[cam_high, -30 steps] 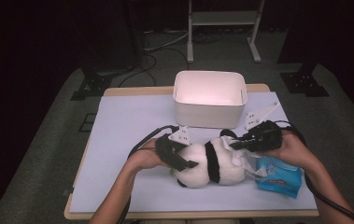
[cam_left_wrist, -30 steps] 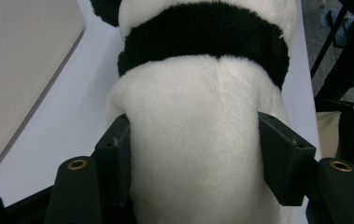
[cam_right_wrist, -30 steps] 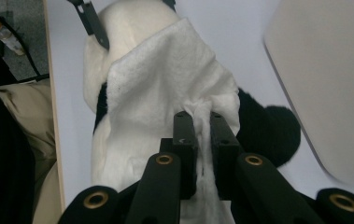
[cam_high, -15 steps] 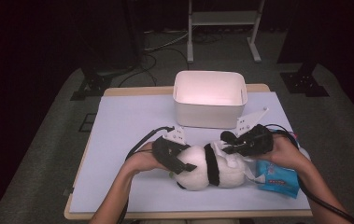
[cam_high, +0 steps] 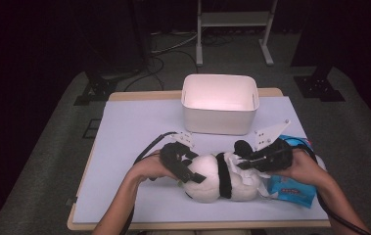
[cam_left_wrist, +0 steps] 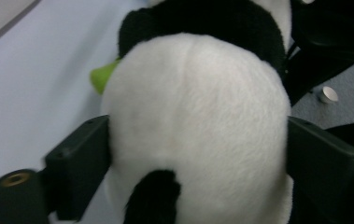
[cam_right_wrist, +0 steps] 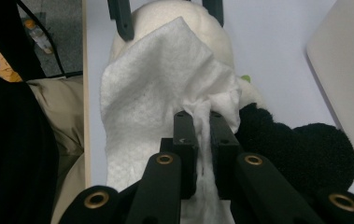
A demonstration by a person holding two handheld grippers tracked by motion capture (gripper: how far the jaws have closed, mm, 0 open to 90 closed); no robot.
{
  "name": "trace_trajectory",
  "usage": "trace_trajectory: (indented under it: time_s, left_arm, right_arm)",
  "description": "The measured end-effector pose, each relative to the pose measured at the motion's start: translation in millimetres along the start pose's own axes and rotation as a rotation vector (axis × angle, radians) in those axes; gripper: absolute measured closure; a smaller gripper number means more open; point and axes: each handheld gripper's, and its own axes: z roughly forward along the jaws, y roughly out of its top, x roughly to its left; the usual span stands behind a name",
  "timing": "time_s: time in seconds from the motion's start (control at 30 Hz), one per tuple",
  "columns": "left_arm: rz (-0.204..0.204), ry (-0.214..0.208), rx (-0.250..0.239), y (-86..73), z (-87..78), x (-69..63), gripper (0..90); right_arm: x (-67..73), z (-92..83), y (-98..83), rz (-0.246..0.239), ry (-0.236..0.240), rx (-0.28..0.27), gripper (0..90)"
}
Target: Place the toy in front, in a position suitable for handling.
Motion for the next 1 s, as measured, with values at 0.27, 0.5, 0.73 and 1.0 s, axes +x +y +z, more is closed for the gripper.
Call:
trace_trajectory:
  time_s: [0.27, 0.5, 0.73, 1.0]
  left_arm:
    - [0.139, 0.106, -0.036, 6.5, -8.6, -9.1, 34.1]
    - [0.222, 0.166, -0.014, 19.3, -16.4, -17.3, 34.6]
    - [0.157, 0.149, -0.036, -3.0, -18.0, -14.1, 34.1]
    - [0.132, 0.127, -0.07, -10.7, -17.2, -17.3, 27.2]
  right_arm:
    - [-5.6, -2.5, 14.2, 0.004, -0.03, 0.002, 83.6]
    - [-15.5, 3.7, 33.9, -0.008, -0.066, 0.024, 83.5]
    - [-15.9, -4.1, 15.0, 0.025, -0.053, 0.023, 83.4]
    - [-11.8, -11.4, -7.6, 0.067, -0.028, -0.009, 83.4]
